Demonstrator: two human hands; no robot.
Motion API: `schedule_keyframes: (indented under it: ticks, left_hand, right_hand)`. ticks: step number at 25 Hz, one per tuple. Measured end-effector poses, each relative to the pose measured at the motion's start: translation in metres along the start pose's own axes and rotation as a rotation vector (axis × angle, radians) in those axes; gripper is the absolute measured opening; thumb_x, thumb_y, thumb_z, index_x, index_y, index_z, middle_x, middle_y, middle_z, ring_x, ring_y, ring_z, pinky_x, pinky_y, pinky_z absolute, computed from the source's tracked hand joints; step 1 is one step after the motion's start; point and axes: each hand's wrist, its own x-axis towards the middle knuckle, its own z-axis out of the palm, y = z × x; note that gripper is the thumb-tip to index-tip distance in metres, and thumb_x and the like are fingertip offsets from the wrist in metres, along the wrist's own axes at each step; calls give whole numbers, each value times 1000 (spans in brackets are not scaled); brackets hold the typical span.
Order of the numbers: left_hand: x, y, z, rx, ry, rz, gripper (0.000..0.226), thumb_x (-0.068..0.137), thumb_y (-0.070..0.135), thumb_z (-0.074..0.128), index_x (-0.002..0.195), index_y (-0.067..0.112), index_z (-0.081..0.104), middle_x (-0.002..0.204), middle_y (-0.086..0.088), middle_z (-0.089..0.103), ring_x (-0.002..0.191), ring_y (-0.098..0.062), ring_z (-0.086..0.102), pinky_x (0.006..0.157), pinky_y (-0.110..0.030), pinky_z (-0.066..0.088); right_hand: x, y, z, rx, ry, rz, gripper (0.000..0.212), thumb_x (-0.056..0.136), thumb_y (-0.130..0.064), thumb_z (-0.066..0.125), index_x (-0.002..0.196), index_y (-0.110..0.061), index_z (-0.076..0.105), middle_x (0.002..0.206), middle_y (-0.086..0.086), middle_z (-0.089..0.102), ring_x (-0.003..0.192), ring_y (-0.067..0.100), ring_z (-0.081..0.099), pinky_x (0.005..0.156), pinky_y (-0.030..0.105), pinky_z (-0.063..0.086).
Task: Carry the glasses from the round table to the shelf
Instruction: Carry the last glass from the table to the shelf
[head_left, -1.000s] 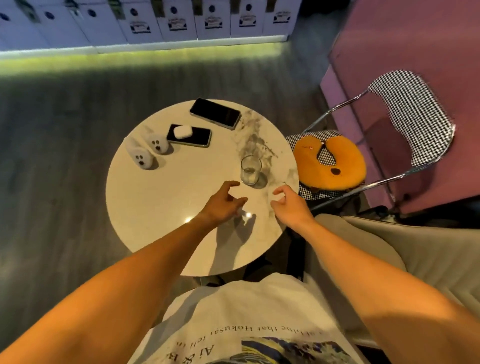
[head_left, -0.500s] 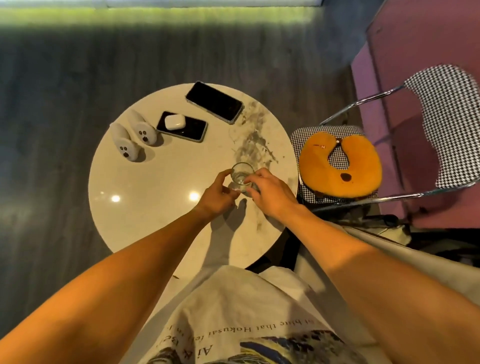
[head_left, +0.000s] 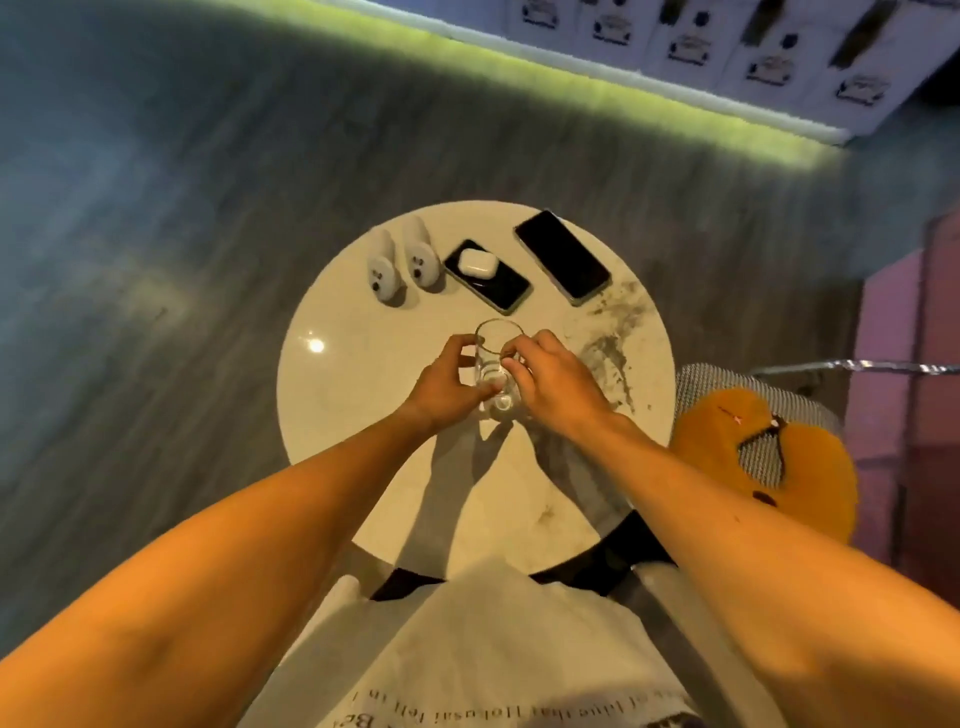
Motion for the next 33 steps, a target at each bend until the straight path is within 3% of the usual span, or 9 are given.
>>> schedule_keyframes:
  ticks: [3, 10, 16, 20, 25, 29, 33]
  left_hand:
    - [-4, 19, -60, -41, 151, 56, 66, 77, 29, 81, 133, 25, 45, 121, 2, 60, 110, -17, 60, 92, -39, 54]
    - [-65, 67, -252, -70, 451, 268, 63, 78, 23, 80, 131, 26, 45, 125, 1, 62, 115, -13, 60, 75, -41, 62]
    - [-181, 85, -407, -83, 619, 330, 61, 81, 24, 79, 133, 31, 49, 123, -2, 65, 95, -26, 72, 74, -43, 60]
    - [-261, 80, -490, -95, 721, 328, 61, 81, 27, 79, 134, 34, 50, 122, -2, 65, 86, -28, 74, 69, -31, 59]
    - [-363, 46, -567, -107, 900, 279, 68, 80, 32, 80, 139, 32, 46, 121, 0, 64, 86, -25, 74, 77, -37, 57]
    - [-432, -8, -604, -129, 1060, 195, 70, 78, 32, 81, 138, 30, 47, 120, -3, 65, 78, -20, 73, 72, -32, 56]
    - [-507, -72, -638, -158, 1242, 65, 69, 76, 35, 82, 136, 32, 49, 120, -1, 64, 78, -20, 74, 76, -34, 57]
  right_hand:
    - [45, -52, -15, -42, 4, -169, 22, 100, -31, 48, 113, -18, 60, 110, 10, 54, 92, 30, 58, 77, 39, 49]
    - [126, -246, -52, -86, 76, -574, 20, 99, -33, 48, 108, -17, 57, 98, 9, 53, 82, 26, 55, 69, 36, 44]
    - [135, -444, -61, -51, 122, -772, 21, 98, -28, 52, 108, -12, 60, 101, 15, 64, 90, 31, 59, 74, 39, 46]
    - [120, -560, -53, -21, 101, -873, 19, 96, -22, 54, 109, -10, 62, 105, 16, 68, 93, 33, 63, 81, 48, 52]
    - [90, -686, -9, 57, 49, -1036, 14, 94, -15, 55, 105, -11, 63, 100, 16, 70, 87, 34, 65, 75, 47, 55]
    - [66, -764, 55, 84, -31, -1180, 14, 95, -19, 55, 102, -10, 64, 95, 16, 69, 83, 35, 63, 70, 42, 52]
    - [34, -846, 129, 154, -205, -1298, 14, 95, -22, 56, 102, -13, 64, 98, 13, 72, 86, 33, 65, 76, 44, 55]
